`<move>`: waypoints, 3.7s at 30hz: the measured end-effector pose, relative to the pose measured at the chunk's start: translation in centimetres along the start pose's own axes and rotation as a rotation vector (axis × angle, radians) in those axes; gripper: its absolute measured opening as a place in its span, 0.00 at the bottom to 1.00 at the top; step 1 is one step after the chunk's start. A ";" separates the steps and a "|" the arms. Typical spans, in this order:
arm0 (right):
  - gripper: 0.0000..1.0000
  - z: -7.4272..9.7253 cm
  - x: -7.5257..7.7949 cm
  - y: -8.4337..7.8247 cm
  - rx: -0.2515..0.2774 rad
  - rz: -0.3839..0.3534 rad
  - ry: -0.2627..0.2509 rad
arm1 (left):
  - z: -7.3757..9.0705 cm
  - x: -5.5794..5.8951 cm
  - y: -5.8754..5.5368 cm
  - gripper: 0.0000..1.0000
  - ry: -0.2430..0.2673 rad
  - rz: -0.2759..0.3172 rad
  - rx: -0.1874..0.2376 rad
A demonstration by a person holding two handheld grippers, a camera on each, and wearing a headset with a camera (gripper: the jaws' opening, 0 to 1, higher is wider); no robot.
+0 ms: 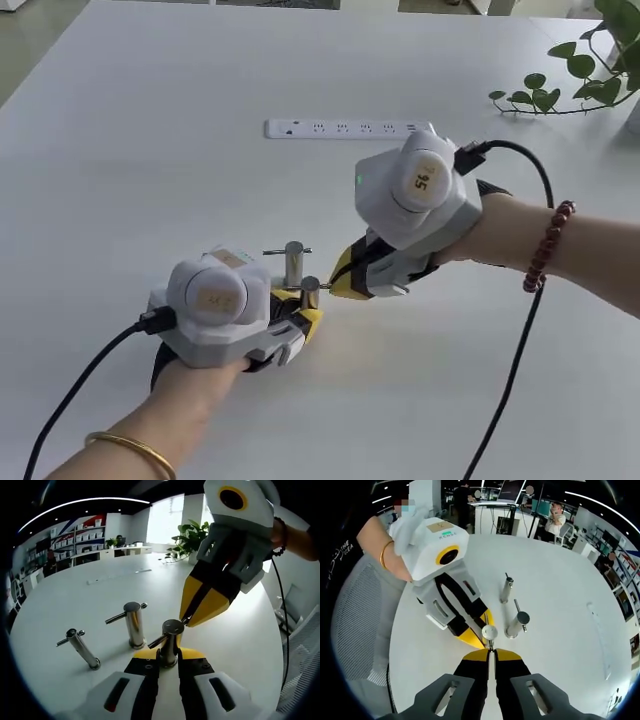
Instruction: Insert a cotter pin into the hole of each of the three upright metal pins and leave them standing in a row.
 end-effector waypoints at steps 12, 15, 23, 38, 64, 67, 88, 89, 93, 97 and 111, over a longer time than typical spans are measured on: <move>0.00 -0.5 -0.3 0.5 0.001 -0.006 -0.003 | -0.2 -0.1 -0.2 0.13 0.014 0.050 0.007; 0.00 -0.6 -0.2 0.5 0.004 -0.012 -0.002 | -0.2 -0.1 -0.2 0.13 0.013 0.051 0.005; 0.03 -0.7 -0.4 0.6 0.034 -0.051 0.007 | 0.0 -0.2 -0.7 0.22 0.026 0.054 -0.024; 0.15 -1.5 -0.3 1.8 0.100 -0.132 -0.007 | 1.5 -0.7 -0.8 0.32 0.047 0.023 -0.028; 0.09 -3.2 -0.3 1.5 0.129 -0.205 0.004 | 4.4 -1.1 -1.2 0.35 0.066 0.031 -0.009; 0.09 -3.2 -0.4 1.6 0.139 -0.191 -0.002 | 4.8 -1.2 -1.1 0.35 0.068 0.031 -0.008; 0.09 -2.5 0.4 0.9 0.139 -0.143 0.014 | 8.2 -2.0 0.1 0.39 0.106 0.033 0.035; 0.09 -2.4 0.5 0.8 0.138 -0.141 0.010 | 8.3 -2.2 0.2 0.40 0.109 0.029 0.034; 0.09 -2.1 0.6 0.6 0.132 -0.137 0.007 | 8.6 -2.4 0.2 0.42 0.110 0.028 0.030; 0.09 -1.7 0.8 0.2 0.132 -0.144 0.002 | 9.0 -2.8 0.1 0.43 0.118 0.027 0.026; 0.09 -0.2 2.6 -2.0 0.118 -0.151 -0.022 | 9.7 -3.1 0.1 0.44 0.136 0.018 0.025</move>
Point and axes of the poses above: the centre of the closed fingertips' face, and the gripper's own axes: z roughly backward along the fingers, x roughly to its right, y roughly out of its top, the point moved 4 cm from there along z, roughly backward along the fingers
